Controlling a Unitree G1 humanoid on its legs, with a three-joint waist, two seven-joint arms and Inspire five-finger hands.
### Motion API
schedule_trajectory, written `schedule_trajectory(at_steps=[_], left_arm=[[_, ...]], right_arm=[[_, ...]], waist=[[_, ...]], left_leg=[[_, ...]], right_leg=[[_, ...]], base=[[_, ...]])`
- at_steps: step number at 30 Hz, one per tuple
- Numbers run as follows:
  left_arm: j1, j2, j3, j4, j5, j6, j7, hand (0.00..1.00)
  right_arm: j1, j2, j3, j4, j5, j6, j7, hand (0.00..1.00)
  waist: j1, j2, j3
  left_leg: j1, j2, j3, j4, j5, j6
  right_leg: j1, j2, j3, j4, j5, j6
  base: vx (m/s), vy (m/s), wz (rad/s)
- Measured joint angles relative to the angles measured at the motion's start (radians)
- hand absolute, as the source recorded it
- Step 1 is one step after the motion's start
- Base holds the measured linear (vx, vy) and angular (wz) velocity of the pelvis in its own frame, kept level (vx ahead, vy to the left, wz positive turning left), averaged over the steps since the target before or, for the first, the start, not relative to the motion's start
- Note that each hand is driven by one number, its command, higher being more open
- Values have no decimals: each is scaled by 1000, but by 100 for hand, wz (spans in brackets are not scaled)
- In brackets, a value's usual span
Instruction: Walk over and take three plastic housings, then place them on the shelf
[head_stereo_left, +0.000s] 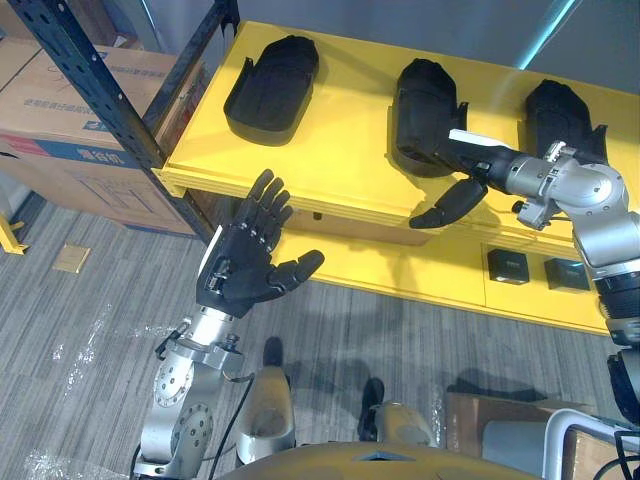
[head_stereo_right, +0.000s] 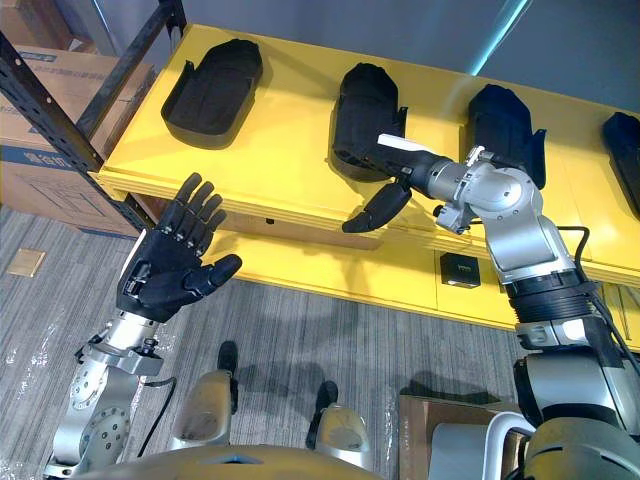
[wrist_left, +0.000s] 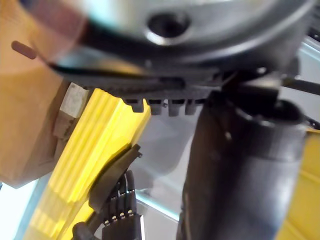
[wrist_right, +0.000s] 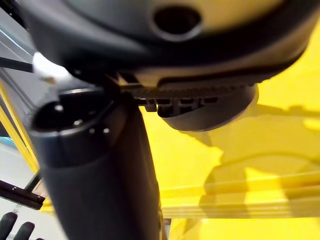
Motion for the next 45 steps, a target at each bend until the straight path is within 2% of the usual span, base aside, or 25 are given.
schedule_trajectory(at_steps=[7, 10, 13, 16, 18, 20, 23, 24, 28, 30, 31, 33, 35, 37, 39, 40, 41, 43, 45], left_arm=[[4, -8, -1, 15, 2, 0, 7, 100], [4, -19, 0, 15, 44, -16, 46, 100], [4, -20, 1, 15, 91, -58, 90, 100], [-1, -28, 18, 14, 111, -137, 140, 100], [-2, -31, 33, 12, 111, -161, 155, 100], [-14, -37, 53, 11, 139, -202, 200, 100], [-18, -37, 93, -16, 217, -250, 273, 100], [-22, -36, 117, -41, 270, -267, 323, 100], [-44, -37, 202, -120, 464, -325, 463, 100], [-54, -39, 259, -179, 605, -364, 589, 100], [-55, -41, 275, -189, 654, -373, 630, 100], [-56, -64, 341, -201, 863, -391, 799, 100], [-41, -88, 390, -200, 958, -388, 871, 100], [16, -124, 443, -188, 985, -382, 926, 100], [56, -148, 460, -166, 984, -376, 949, 100], [104, -180, 465, -114, 978, -367, 967, 100], [122, -192, 464, -85, 974, -365, 972, 100], [172, -220, 429, 78, 941, -340, 975, 100], [196, -225, 389, 162, 909, -317, 968, 100]], right_arm=[[-38, -7, -5, 15, 1, -119, -226, 100], [-102, -10, -46, 6, 5, -170, -323, 100], [-155, -54, -98, -37, 7, -219, -439, 100], [-170, -70, -199, -126, 1, -272, -573, 100], [-161, -70, -235, -169, -1, -285, -601, 100], [-55, -69, -353, -279, -5, -317, -654, 100], [112, -52, -471, -383, -34, -337, -680, 100], [197, -14, -527, -422, -36, -346, -681, 100], [464, 146, -680, -512, -42, -373, -687, 100], [598, 277, -739, -546, -93, -385, -733, 100], [624, 309, -747, -550, -110, -389, -752, 100], [719, 441, -778, -552, -173, -406, -846, 100], [789, 536, -792, -551, -178, -406, -899, 100], [884, 666, -795, -550, -175, -405, -958, 100], [941, 727, -795, -545, -176, -406, -982, 100], [1007, 798, -792, -522, -180, -405, -1016, 100], [1029, 821, -787, -504, -186, -405, -1032, 100], [1105, 889, -758, -387, -198, -404, -1127, 100], [1144, 916, -715, -331, -186, -403, -1158, 100]], waist=[[-4, -9, -33], [-6, -9, -48], [-5, -11, -67], [-13, -19, -101], [-26, -19, -106], [-44, -20, -131], [-65, -21, -159], [-83, -22, -169], [-115, -14, -197], [-137, -8, -204], [-141, -5, -207], [-144, 6, -215], [-151, 12, -221], [-166, 16, -224], [-167, 18, -225], [-166, 18, -225], [-166, 18, -225], [-168, 13, -229], [-169, 9, -231]], left_leg=[[40, -3, 15, -52, 13, -8], [56, -2, 23, -67, 18, -4], [65, -4, 27, -83, 21, -5], [86, -6, 45, -109, 29, -4], [99, -8, 51, -121, 31, -4], [118, -13, 60, -148, 34, -4], [156, -14, 89, -195, 48, -6], [174, -14, 97, -218, 55, -9], [214, -13, 125, -281, 76, -7], [222, -13, 138, -289, 78, -9], [222, -13, 141, -289, 78, -10], [222, -11, 153, -289, 80, -11], [223, -11, 153, -289, 80, -11], [223, -9, 156, -289, 78, -12], [224, -7, 162, -289, 77, -13], [231, -5, 176, -290, 72, -16], [235, -5, 181, -290, 69, -17], [243, -3, 199, -290, 59, -11], [245, 1, 213, -290, 56, -12]], right_leg=[[20, -1, 5, -26, 6, 1], [28, -1, 9, -32, 6, 1], [34, -2, 10, -44, 8, 2], [34, -4, 27, -50, 8, 2], [40, -5, 32, -51, 7, 2], [46, -9, 36, -58, 7, 2], [47, -11, 61, -58, 5, 2], [48, -11, 66, -57, 3, 3], [45, -8, 90, -57, 0, 6], [41, -8, 102, -57, -3, 10], [38, -8, 106, -57, -2, 10], [30, -6, 120, -57, -1, 12], [27, -5, 121, -59, 3, 7], [25, -3, 123, -67, 0, 4], [25, -1, 129, -74, -2, 3], [24, 0, 141, -76, -2, 5], [25, 0, 145, -76, -3, 5], [27, 0, 157, -76, -4, 6], [27, 1, 166, -75, -3, 6]], base=[[7, -3, -3], [29, -13, -5], [10, -1, 0], [56, -3, -10], [25, 0, -11], [27, 6, -8], [14, 8, -24], [1, 1, -16], [-5, -4, -20], [-21, 0, -16], [-19, 4, -18], [-11, 1, -15], [-5, -1, -2], [-8, -3, -2], [7, -4, -13], [15, 0, -21], [15, 2, -26], [11, 2, -19], [20, 2, -17]])
